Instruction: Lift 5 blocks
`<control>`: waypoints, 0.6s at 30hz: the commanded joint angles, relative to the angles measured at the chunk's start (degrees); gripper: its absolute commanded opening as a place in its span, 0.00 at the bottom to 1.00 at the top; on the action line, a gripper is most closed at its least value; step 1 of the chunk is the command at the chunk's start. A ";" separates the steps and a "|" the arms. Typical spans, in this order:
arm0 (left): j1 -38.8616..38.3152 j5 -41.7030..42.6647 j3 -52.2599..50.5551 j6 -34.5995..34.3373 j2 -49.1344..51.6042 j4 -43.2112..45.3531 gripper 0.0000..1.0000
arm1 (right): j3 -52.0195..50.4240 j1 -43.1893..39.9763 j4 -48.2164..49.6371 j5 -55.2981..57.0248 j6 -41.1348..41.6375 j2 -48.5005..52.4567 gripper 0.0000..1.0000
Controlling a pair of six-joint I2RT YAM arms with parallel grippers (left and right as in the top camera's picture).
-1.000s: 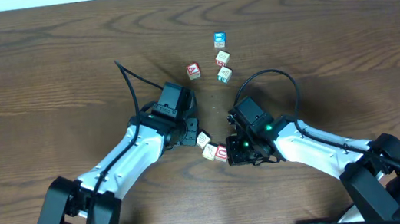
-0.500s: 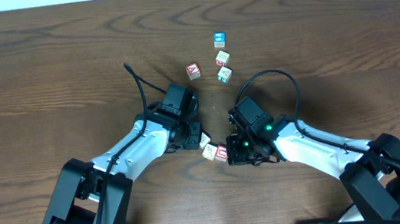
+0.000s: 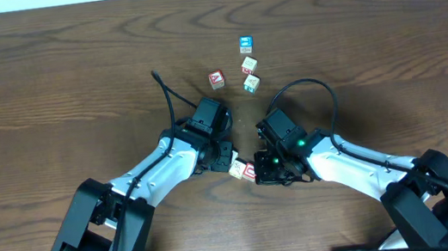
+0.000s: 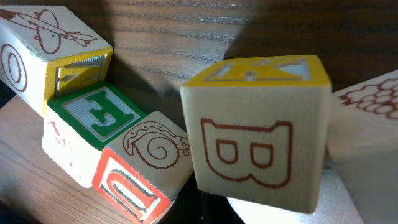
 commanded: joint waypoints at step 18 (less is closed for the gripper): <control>-1.60 3.63 1.57 0.28 0.74 -2.21 0.08 | 0.11 -2.91 4.55 -0.72 -3.39 0.50 0.01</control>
